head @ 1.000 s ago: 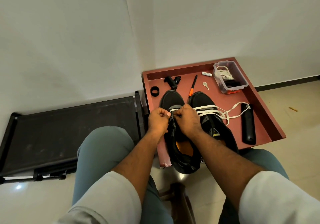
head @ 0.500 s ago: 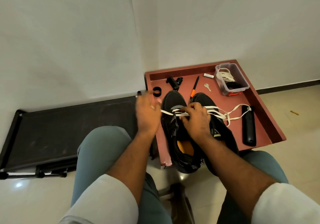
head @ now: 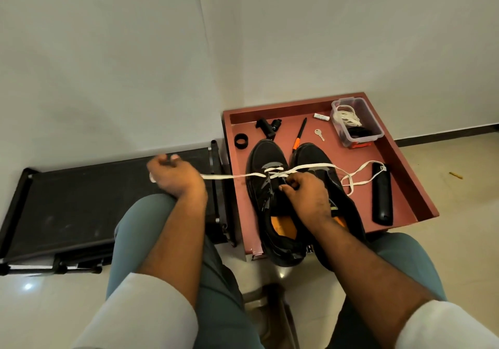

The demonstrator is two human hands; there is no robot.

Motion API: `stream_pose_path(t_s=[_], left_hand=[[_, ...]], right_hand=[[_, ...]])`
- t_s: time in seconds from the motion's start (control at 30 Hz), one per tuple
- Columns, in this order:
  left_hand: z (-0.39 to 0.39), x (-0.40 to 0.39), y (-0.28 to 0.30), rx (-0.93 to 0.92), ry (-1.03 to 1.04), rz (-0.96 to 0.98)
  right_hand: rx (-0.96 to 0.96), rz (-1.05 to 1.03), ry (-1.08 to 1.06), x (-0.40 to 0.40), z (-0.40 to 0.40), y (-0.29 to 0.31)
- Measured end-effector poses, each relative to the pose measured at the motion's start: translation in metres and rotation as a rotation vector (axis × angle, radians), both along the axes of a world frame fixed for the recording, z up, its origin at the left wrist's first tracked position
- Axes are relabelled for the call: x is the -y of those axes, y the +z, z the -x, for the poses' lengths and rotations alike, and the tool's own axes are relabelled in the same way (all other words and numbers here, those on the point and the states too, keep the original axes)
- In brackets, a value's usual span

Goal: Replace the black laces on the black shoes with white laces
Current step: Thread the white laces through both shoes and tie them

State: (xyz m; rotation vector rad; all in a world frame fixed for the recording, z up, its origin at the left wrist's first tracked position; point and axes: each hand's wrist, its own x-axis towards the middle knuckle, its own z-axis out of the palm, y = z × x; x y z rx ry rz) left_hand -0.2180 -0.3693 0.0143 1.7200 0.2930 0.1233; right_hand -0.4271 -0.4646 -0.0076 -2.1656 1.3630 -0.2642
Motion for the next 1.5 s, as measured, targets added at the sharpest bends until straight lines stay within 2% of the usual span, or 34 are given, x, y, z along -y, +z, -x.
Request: stream_pose_path(t_s=[0.03,0.1,0.17,0.23,0.3,0.37,0.43,0.5,0.53,0.57,0.6,0.67,0.73,0.77,0.9,1.07,1.2,1.27,1.5], left_hand=[[0.011,0.002,0.007,0.082,-0.147,-0.094],[0.04,0.01,0.006,0.157,-0.635,-0.325],[0.065,0.014,-0.008,0.018,-1.067,-0.44],[0.078,0.018,-0.026,-0.04,-1.2,-0.557],[0.082,0.022,-0.033,-0.051,-1.167,-0.539],[0.073,0.026,-0.032,-0.144,-0.986,-0.365],[0.046,0.025,-0.025,-0.226,-0.529,-0.111],[0.016,0.014,-0.014,-0.138,-0.047,0.058],[0.009,0.009,-0.005,-0.057,0.049,0.069],[0.01,0.007,0.003,0.023,0.031,0.051],[0.018,0.006,0.013,0.087,-0.097,0.02],[0.037,0.011,0.011,0.147,-0.549,-0.144],[0.057,0.015,-0.006,0.041,-0.983,-0.309],[0.065,0.017,-0.016,-0.011,-1.094,-0.392],[0.082,0.022,-0.032,-0.055,-1.114,-0.499],[0.056,0.019,-0.028,-0.084,-0.899,-0.475],[0.06,0.018,-0.034,-0.128,-1.093,-0.479],[0.06,0.018,-0.036,-0.157,-1.133,-0.459],[0.059,0.02,-0.036,-0.111,-1.139,-0.494]], right_hand=[[-0.007,0.004,0.005,0.0,-0.001,0.0],[-0.013,0.004,0.008,-0.001,-0.002,0.001],[-0.01,-0.01,0.006,-0.001,-0.003,0.001],[0.005,-0.025,0.003,-0.001,-0.002,0.0],[0.014,-0.03,-0.009,0.0,-0.001,0.001],[0.011,-0.031,-0.017,0.0,0.0,0.004],[0.007,-0.025,-0.014,0.002,0.001,0.004],[0.01,-0.029,-0.021,0.003,0.0,0.002],[0.01,-0.033,-0.027,0.003,0.0,0.001],[0.004,-0.033,-0.033,0.002,0.001,0.001],[-0.001,-0.029,-0.034,0.001,-0.001,0.001],[-0.018,-0.012,-0.028,-0.001,-0.001,0.0],[-0.026,-0.01,-0.02,-0.002,-0.003,0.001],[-0.025,-0.013,-0.023,-0.002,-0.004,0.001],[-0.025,-0.025,-0.034,-0.002,-0.001,0.007],[-0.042,-0.05,0.008,0.001,-0.002,0.012],[0.171,-0.293,-0.032,0.009,-0.001,0.016],[0.21,-0.368,-0.075,0.022,-0.004,0.013],[-0.133,-0.276,0.058,0.045,-0.019,0.019]])
